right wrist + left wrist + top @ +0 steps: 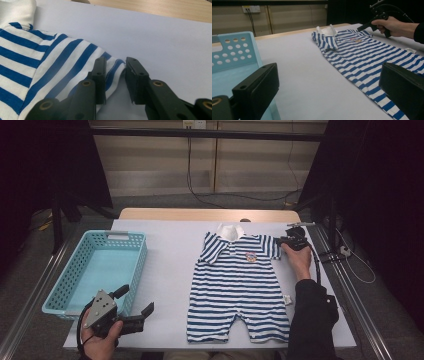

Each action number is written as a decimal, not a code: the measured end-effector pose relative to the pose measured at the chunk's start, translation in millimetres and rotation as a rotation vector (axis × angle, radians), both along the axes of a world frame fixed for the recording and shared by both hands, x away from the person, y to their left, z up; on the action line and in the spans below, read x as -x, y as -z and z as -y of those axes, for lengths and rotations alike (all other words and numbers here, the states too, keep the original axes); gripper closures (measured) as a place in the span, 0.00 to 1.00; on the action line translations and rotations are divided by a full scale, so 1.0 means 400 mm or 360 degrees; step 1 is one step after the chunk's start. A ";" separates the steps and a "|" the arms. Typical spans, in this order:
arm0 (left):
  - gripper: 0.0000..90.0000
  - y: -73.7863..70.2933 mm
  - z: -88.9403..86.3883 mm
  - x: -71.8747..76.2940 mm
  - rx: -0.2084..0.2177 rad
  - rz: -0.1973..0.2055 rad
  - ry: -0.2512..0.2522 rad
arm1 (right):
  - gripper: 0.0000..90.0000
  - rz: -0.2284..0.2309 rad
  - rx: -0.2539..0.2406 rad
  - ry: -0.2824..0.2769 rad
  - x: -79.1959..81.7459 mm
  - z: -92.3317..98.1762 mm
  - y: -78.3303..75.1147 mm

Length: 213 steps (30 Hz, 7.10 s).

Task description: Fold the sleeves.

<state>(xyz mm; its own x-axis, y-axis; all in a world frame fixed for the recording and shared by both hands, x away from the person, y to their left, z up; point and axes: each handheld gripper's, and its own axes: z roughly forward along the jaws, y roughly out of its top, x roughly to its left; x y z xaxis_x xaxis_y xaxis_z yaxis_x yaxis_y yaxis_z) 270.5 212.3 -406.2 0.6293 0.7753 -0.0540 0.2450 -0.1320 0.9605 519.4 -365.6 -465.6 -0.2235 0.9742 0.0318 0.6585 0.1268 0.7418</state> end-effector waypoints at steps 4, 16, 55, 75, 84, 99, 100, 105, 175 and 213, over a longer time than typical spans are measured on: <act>0.03 0.000 0.006 -0.002 0.0030 -0.0020 0.0002 | 0.86 -0.0008 -0.0001 0.0021 -0.001 -0.007 -0.001; 0.03 0.000 0.006 -0.010 0.0024 -0.0036 0.0013 | 0.99 0.0039 -0.0064 0.0010 -0.015 -0.023 -0.012; 0.03 -0.004 0.003 -0.011 0.0004 -0.0031 0.0011 | 0.99 0.0243 -0.0102 -0.0272 0.044 -0.119 -0.092; 0.03 -0.002 0.007 -0.010 -0.0003 -0.0030 0.0017 | 1.00 0.0215 -0.0130 -0.0323 0.021 -0.207 -0.067; 0.03 -0.001 0.008 -0.010 -0.0003 -0.0037 0.0019 | 0.99 0.0180 -0.0129 -0.0323 0.013 -0.221 -0.045; 0.03 0.000 0.008 -0.012 -0.0010 -0.0028 0.0022 | 0.96 0.0111 -0.0080 -0.0373 0.007 -0.249 -0.012; 0.03 0.000 0.008 -0.012 -0.0010 -0.0026 0.0022 | 0.96 0.0101 -0.0089 -0.0379 0.007 -0.251 -0.011; 0.03 0.000 0.006 -0.012 -0.0047 -0.0022 0.0025 | 0.91 0.0047 -0.0096 -0.0421 0.011 -0.259 -0.007; 0.03 0.004 0.015 -0.013 -0.0014 -0.0031 0.0034 | 0.83 -0.0022 0.0041 -0.0647 0.198 -0.164 -0.025; 0.03 -0.008 0.103 -0.041 -0.0025 0.0013 0.0102 | 0.06 0.0577 -0.0206 -0.0354 0.504 -0.128 -0.104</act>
<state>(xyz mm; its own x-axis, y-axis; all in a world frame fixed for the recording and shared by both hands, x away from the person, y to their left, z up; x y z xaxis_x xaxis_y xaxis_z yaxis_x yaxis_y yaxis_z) 286.8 171.2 -402.9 0.6781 0.7341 -0.0369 0.2279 -0.1623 0.9601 317.7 -314.3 -424.0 -0.4465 0.8942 0.0310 0.3198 0.1272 0.9389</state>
